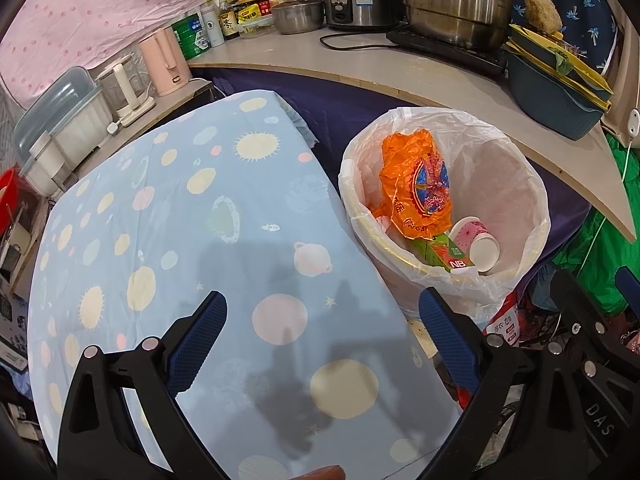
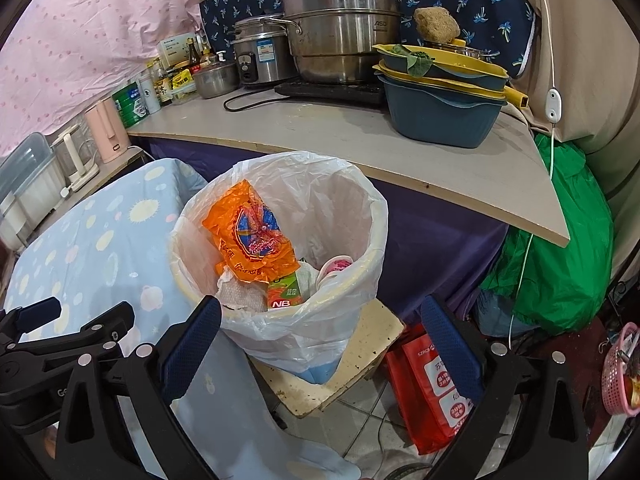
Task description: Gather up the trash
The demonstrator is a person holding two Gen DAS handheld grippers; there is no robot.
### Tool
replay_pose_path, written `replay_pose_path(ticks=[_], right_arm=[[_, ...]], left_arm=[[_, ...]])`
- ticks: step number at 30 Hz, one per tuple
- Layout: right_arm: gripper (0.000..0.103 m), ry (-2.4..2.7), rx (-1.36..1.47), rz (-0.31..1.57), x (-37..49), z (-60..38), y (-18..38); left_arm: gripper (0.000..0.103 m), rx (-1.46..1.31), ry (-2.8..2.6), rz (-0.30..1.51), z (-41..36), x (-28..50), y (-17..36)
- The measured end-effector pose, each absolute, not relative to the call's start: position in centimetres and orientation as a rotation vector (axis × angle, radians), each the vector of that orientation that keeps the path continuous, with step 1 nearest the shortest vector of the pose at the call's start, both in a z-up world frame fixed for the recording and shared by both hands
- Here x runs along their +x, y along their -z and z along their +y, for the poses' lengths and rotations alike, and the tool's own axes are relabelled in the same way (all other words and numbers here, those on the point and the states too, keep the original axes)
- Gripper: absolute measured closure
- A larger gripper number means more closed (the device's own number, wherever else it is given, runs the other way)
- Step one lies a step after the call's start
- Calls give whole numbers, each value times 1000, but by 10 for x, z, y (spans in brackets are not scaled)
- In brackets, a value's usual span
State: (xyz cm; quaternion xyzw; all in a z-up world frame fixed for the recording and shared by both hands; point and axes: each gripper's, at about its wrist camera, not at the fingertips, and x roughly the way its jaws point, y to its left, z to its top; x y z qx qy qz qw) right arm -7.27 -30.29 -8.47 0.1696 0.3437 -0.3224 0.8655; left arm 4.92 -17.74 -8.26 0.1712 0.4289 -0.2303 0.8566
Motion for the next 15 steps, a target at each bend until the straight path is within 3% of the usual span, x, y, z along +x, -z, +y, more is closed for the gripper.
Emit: replay_pose_path(ticks=[15], right_arm=[[6, 680, 356, 723, -75, -303, 83]], left_arm=[[11, 362, 492, 912, -180, 46, 83]])
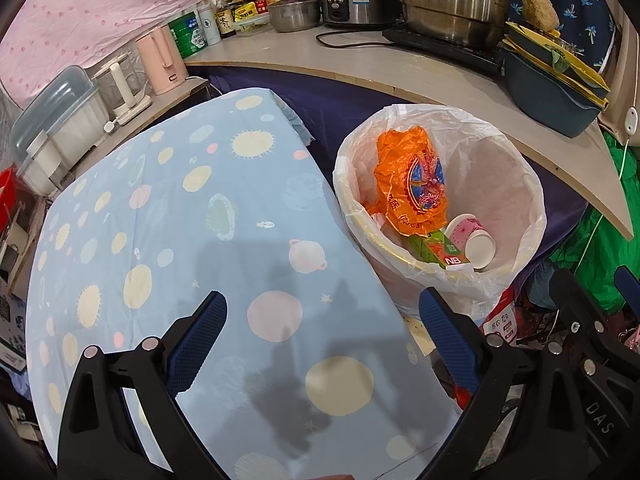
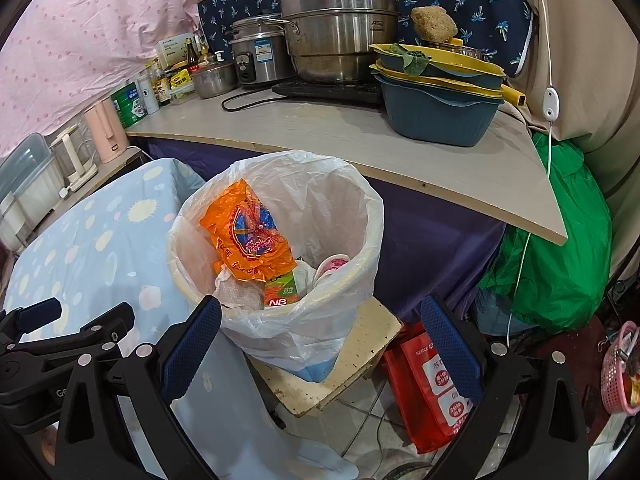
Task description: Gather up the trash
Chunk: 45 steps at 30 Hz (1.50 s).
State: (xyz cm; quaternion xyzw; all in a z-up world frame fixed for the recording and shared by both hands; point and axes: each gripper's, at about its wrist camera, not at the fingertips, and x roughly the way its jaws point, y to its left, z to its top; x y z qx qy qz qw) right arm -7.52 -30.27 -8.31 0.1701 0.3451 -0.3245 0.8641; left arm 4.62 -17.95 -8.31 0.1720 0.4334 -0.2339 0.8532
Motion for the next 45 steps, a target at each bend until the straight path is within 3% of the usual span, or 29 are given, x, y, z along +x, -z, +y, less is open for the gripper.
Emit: replay_pose_path(ticks=[45], right_arm=[[6, 678, 367, 727, -85, -295, 93]], left_arm=[[11, 379, 476, 913, -170, 37, 89]])
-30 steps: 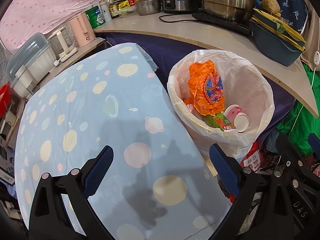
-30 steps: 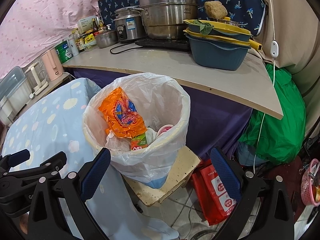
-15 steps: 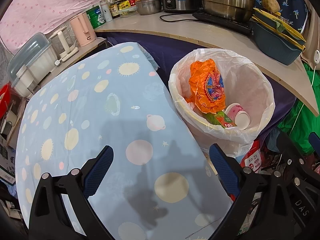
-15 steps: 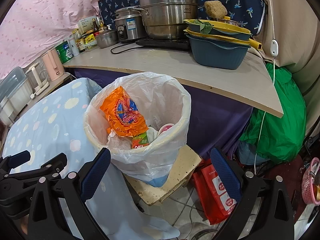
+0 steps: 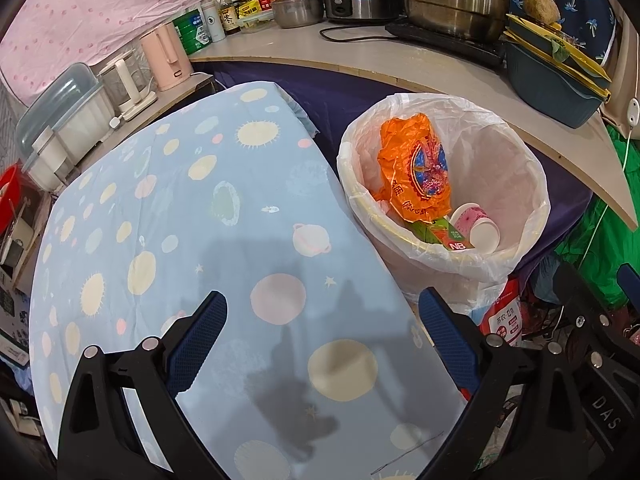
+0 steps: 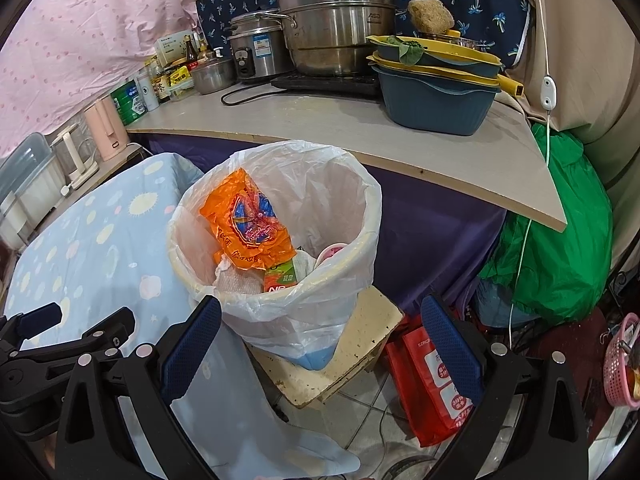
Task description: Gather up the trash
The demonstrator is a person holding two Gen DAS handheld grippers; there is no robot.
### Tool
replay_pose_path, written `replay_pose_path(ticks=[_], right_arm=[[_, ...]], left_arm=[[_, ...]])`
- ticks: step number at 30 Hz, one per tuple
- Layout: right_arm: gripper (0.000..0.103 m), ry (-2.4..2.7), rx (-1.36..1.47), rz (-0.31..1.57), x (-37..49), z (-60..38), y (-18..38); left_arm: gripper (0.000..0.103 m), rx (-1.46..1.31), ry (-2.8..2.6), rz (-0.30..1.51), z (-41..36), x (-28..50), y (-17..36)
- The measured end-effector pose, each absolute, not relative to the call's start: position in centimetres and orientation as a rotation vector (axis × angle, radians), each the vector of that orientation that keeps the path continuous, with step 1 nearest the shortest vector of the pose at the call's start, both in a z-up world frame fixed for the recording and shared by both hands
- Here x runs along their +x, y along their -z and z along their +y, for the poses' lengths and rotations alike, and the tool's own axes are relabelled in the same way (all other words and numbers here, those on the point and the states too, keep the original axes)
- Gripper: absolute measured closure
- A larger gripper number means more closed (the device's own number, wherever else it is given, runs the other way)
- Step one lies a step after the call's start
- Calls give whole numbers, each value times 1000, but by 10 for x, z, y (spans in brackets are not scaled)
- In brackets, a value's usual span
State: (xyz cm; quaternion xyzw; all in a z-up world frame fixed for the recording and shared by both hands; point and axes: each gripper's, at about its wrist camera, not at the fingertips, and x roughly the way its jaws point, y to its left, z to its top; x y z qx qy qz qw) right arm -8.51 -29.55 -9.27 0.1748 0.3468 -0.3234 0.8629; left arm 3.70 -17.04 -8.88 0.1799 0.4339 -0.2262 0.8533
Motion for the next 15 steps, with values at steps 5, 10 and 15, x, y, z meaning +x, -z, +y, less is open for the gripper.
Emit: replay_pose_path(ticks=[5, 10, 15], right_arm=[[6, 679, 366, 728, -84, -297, 92], [6, 676, 363, 730, -85, -293, 93], [6, 662, 356, 734, -83, -286, 92]], left_arm=[[11, 378, 476, 915, -169, 37, 90], [11, 378, 473, 922, -168, 36, 92], [11, 378, 472, 922, -162, 38, 91]])
